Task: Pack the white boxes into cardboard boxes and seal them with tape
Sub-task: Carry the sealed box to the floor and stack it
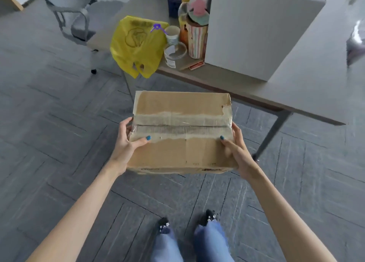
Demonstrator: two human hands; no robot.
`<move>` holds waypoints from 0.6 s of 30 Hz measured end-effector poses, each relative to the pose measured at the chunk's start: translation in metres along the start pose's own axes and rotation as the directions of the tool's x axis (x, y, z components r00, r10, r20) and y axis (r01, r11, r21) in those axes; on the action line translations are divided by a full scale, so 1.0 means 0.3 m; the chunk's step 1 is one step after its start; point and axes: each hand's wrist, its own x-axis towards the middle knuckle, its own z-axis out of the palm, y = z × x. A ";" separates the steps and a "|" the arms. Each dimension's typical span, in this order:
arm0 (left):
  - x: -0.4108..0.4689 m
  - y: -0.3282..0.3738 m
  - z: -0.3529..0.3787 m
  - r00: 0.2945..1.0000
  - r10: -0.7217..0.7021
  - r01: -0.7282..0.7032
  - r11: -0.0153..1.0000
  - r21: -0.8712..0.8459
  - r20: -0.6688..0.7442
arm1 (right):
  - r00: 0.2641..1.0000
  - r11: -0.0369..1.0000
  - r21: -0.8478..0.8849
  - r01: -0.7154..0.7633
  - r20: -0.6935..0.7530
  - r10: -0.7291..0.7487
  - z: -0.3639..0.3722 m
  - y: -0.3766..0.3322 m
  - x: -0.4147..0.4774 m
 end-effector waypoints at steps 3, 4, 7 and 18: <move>0.115 -0.131 0.017 0.997 -0.002 0.000 1.000 0.024 0.075 | 0.997 0.999 0.035 -0.009 -0.071 0.012 -0.007 0.147 0.052; 0.158 -0.184 0.028 0.996 -0.005 0.001 0.999 0.036 0.094 | 0.995 0.999 0.053 -0.010 -0.096 0.015 -0.019 0.208 0.078; 0.294 -0.367 0.097 0.989 0.001 -0.009 0.998 0.054 0.146 | 0.988 0.998 0.056 0.006 -0.157 0.003 -0.068 0.412 0.176; 0.771 -1.259 0.429 0.969 -0.012 -0.018 0.992 0.122 0.245 | 0.960 0.993 0.111 0.032 -0.281 0.001 -0.303 1.321 0.611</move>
